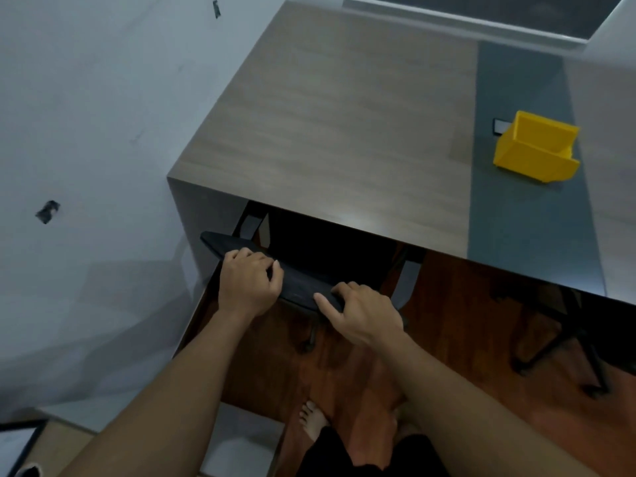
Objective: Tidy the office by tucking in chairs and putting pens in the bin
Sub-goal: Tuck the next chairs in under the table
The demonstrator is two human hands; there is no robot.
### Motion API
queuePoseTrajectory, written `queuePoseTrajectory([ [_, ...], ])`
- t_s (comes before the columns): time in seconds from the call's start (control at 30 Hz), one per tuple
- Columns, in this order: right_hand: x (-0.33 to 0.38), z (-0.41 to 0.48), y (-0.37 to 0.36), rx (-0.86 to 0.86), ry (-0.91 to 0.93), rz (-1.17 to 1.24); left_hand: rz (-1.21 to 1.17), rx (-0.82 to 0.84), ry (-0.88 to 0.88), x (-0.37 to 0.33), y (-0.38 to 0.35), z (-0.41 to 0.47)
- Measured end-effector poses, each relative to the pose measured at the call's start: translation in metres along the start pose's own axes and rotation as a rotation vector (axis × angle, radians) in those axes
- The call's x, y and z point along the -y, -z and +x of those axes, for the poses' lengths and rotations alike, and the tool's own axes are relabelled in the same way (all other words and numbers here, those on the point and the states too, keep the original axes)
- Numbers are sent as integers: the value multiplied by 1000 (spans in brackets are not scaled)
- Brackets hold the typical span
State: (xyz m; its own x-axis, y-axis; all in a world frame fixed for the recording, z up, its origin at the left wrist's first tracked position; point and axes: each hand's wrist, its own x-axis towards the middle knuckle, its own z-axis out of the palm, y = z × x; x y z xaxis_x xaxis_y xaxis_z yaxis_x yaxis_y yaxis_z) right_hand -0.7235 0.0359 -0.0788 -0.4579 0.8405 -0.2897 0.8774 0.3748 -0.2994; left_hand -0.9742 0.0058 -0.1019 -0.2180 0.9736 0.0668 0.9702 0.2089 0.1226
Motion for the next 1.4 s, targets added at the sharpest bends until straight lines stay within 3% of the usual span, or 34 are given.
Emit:
queuePoseTrajectory([
  [0.23,-18,55,23,-40,-9,-77,3,12,17,-8,-5,60],
  [0.57,-42,133,57,-46,23,-103,-245,214,-58,3,-2,142],
  [1.0,-43,173,59,-62,87,-141,-221,160,-41,19,-9,156],
  [1.3,-40,173,56,-76,93,-117,-347,360,39,13,16,163],
  [1.4,-39,164,64,-36,82,-100,-422,327,38,-9,36,146],
])
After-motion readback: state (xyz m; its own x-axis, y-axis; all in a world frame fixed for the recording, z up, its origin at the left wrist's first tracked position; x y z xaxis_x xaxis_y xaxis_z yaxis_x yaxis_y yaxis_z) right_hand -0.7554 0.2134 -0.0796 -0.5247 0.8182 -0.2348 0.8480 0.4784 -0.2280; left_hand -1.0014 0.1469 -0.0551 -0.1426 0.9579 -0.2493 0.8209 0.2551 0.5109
